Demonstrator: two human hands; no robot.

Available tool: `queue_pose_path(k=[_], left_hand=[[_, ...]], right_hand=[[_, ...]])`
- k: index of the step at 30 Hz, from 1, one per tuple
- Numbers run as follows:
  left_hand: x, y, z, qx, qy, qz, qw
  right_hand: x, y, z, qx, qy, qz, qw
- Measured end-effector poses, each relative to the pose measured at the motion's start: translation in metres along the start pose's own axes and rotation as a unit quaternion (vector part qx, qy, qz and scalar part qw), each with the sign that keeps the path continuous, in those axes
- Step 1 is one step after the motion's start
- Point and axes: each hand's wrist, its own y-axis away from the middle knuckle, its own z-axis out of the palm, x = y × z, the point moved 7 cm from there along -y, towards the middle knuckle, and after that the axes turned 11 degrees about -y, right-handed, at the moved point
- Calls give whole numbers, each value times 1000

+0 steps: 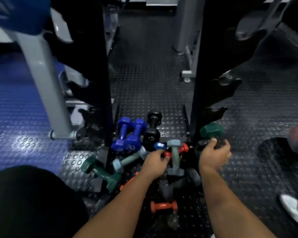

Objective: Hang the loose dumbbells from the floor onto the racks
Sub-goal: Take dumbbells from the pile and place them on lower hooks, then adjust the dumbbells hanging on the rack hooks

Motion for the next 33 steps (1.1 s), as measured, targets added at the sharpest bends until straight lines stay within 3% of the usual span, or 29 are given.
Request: queue_pose_path(k=[3,14,20,33], left_hand=[[-42,14,-6,-3,8,-33,999],[-159,49,-47,28,3,-110,994],[-182,33,-51,59,33,-130,989],[-184,-21,-39,66,90,-134,985]], right_hand=[[26,29,3,-2,12,54,998],[60,150,98,-257,124,-21,958],[73,181,132,-335,153,4,930],[76,164,182,-348,121,39,929]])
